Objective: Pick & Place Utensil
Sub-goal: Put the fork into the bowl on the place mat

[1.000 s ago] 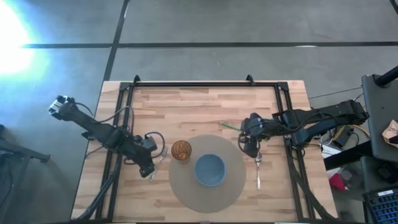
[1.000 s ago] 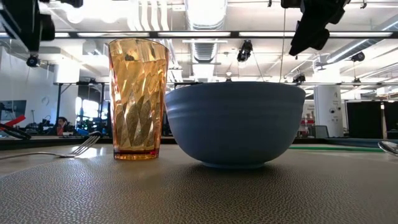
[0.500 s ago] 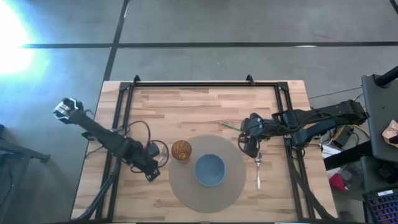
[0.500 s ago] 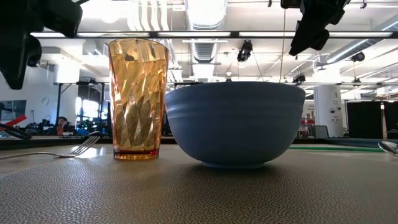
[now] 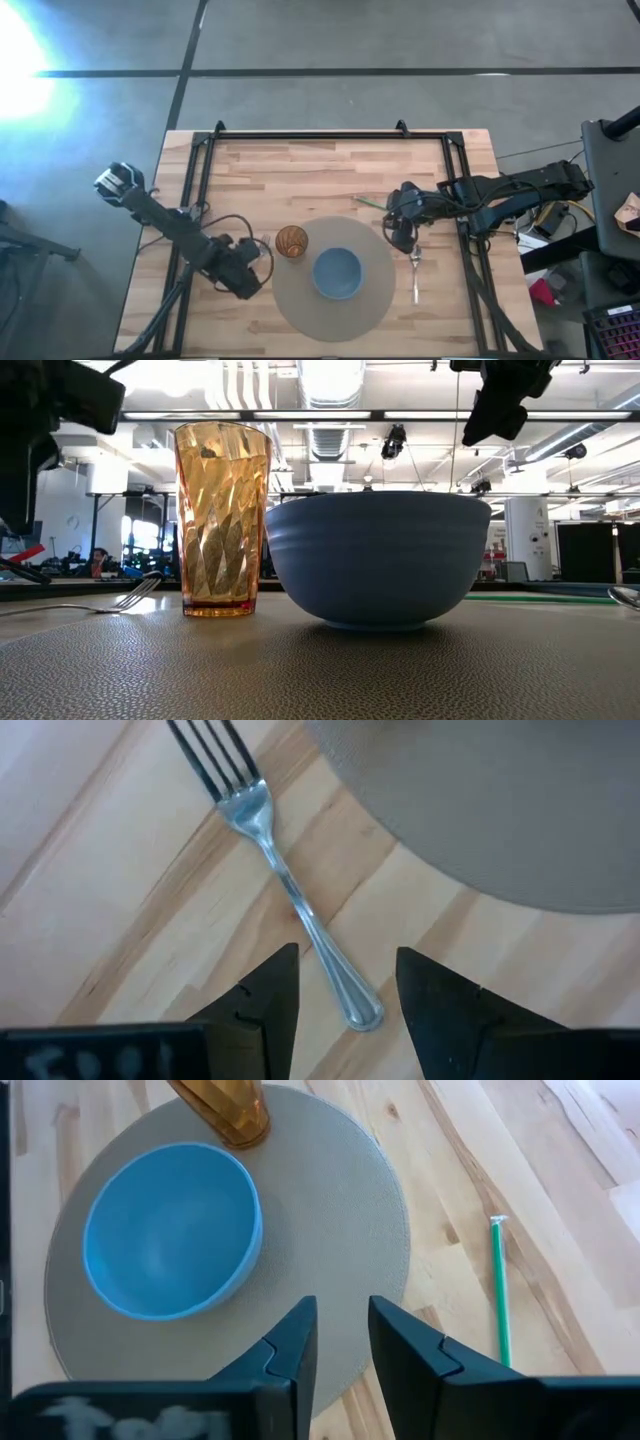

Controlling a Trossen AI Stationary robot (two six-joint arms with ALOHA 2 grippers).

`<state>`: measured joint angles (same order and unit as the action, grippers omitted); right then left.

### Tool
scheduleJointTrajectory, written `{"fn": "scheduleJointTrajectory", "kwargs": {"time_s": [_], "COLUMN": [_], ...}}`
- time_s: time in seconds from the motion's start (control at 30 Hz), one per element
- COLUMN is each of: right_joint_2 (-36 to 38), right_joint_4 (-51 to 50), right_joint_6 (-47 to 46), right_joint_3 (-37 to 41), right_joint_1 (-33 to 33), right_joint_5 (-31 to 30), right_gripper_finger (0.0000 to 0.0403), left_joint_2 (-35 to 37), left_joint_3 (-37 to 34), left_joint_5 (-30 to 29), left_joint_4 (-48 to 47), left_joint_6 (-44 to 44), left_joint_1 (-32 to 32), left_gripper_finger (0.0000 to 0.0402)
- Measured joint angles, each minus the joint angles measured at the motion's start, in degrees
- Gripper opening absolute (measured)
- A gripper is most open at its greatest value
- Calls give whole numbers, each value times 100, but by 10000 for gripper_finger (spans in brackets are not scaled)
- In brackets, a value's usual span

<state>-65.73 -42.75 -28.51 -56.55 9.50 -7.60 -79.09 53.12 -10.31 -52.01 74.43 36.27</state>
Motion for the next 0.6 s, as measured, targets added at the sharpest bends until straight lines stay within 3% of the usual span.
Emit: {"fn": "scheduleJointTrajectory", "kwargs": {"time_s": [0.43,0.6], "right_joint_2": [-2,-2], "right_joint_4": [29,27], "right_joint_6": [-2,-1], "right_joint_3": [0,0], "right_joint_1": [0,0], "right_joint_5": [-2,-2], "right_gripper_finger": [72,68], "left_joint_2": [-648,-559], "left_joint_3": [-62,-399], "left_joint_5": [-199,-132], "left_joint_4": [4,179], "left_joint_6": [321,377], "left_joint_1": [-2,-2], "left_gripper_finger": [159,159]}}
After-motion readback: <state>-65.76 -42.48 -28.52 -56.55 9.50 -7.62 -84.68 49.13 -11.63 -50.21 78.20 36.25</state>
